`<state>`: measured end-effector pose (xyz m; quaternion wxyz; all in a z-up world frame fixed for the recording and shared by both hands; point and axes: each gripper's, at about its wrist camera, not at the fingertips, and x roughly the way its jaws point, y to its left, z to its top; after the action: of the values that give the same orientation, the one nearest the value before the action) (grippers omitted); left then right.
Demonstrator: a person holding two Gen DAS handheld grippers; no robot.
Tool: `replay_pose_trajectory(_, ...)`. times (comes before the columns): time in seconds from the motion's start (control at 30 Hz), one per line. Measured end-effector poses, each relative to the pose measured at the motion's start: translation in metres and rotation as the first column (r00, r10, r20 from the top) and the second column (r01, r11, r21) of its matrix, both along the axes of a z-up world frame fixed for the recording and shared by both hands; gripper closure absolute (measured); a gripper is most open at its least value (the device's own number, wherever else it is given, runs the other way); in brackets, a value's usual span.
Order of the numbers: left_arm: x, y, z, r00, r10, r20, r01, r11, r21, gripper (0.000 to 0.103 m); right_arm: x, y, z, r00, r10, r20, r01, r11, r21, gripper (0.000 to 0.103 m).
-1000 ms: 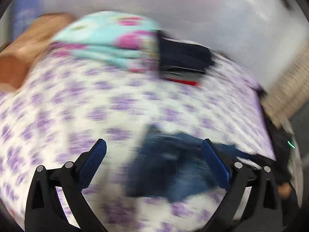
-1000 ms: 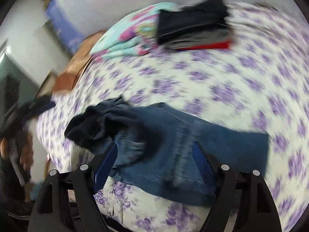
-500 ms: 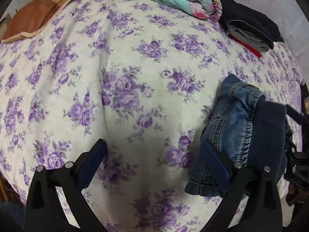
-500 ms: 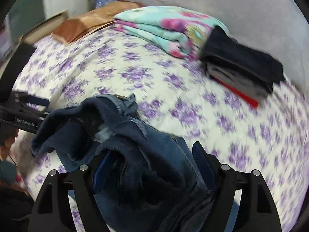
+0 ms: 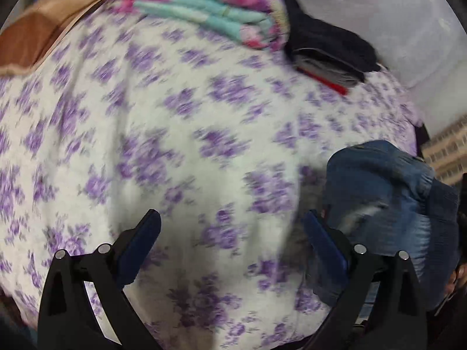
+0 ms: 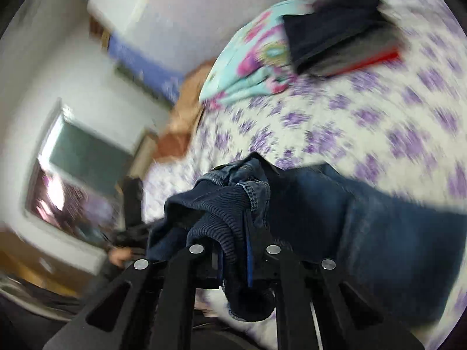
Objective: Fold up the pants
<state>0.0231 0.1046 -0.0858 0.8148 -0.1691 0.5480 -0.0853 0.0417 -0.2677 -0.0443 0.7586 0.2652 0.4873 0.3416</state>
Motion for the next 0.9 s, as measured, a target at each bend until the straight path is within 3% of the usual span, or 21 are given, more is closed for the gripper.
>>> replay_pose_trajectory(0.1,0.014,-0.032,0.002,0.996,-0.085,0.009,0.085,0.996,-0.034,0.007,-0.007,-0.056,-0.012,0.988,-0.152,-0.035,0.151,0.988,-0.025,0.092)
replay_pose_trajectory(0.17,0.019,-0.064,-0.001,0.985,-0.170,-0.003,0.170,0.985,-0.027,0.007,-0.004,-0.095,-0.030,0.958,-0.281,-0.063,0.276,0.958,-0.081,0.092)
replay_pose_trajectory(0.23,0.023,-0.097,-0.007,0.968,-0.252,-0.003,0.252,0.967,-0.026,0.007,0.000,-0.114,-0.048,0.937,-0.344,-0.055,0.330,0.927,-0.178,0.090)
replay_pose_trajectory(0.3,0.025,-0.125,-0.011,0.951,-0.309,-0.010,0.309,0.951,-0.030,0.007,0.007,-0.126,-0.080,0.912,-0.392,-0.119,0.349,0.895,-0.278,0.085)
replay_pose_trajectory(0.37,0.025,-0.149,-0.015,0.932,-0.363,-0.021,0.362,0.931,-0.038,0.007,0.008,-0.134,-0.101,0.884,-0.436,-0.167,0.385,0.884,-0.266,0.080)
replay_pose_trajectory(0.4,0.024,-0.163,-0.019,0.918,-0.395,-0.035,0.395,0.918,-0.025,0.007,0.005,-0.136,-0.098,0.873,-0.454,-0.179,0.405,0.879,-0.252,0.077)
replay_pose_trajectory(0.47,0.020,-0.180,-0.024,0.897,-0.441,-0.043,0.441,0.897,0.008,0.007,-0.001,-0.129,-0.082,0.878,-0.456,-0.145,0.398,0.864,-0.309,0.059)
replay_pose_trajectory(0.53,0.017,-0.182,-0.025,0.896,-0.443,-0.036,0.443,0.896,0.002,0.007,-0.012,-0.123,-0.063,0.894,-0.438,-0.091,0.374,0.844,-0.384,0.057)
replay_pose_trajectory(0.6,0.016,-0.178,-0.028,0.903,-0.426,-0.049,0.426,0.905,-0.010,0.007,-0.026,-0.126,-0.046,0.891,-0.450,-0.057,0.386,0.820,-0.423,0.057)
replay_pose_trajectory(0.63,0.018,-0.175,-0.028,0.910,-0.411,-0.055,0.411,0.912,-0.014,0.007,-0.033,-0.130,-0.042,0.883,-0.467,-0.041,0.405,0.805,-0.433,0.054)
replay_pose_trajectory(0.67,0.018,-0.171,-0.028,0.916,-0.397,-0.057,0.396,0.918,-0.019,0.007,-0.042,-0.137,-0.033,0.862,-0.506,-0.004,0.451,0.773,-0.446,0.044)
replay_pose_trajectory(0.73,0.018,-0.166,-0.028,0.925,-0.377,-0.054,0.376,0.926,-0.023,0.007,-0.046,-0.156,-0.027,0.821,-0.570,0.044,0.522,0.717,-0.463,0.040)
replay_pose_trajectory(0.8,0.017,-0.165,-0.026,0.928,-0.369,-0.048,0.368,0.930,-0.015,0.007,-0.047,-0.162,-0.019,0.829,-0.560,0.011,0.522,0.764,-0.380,0.040)
replay_pose_trajectory(0.87,0.016,-0.166,-0.024,0.929,-0.368,-0.040,0.369,0.930,-0.002,0.007,-0.041,-0.145,-0.017,0.875,-0.484,-0.016,0.450,0.824,-0.343,0.038)
replay_pose_trajectory(0.9,0.015,-0.168,-0.024,0.929,-0.368,-0.040,0.369,0.930,0.004,0.007,-0.036,-0.133,-0.018,0.890,-0.455,-0.017,0.420,0.834,-0.358,0.037)
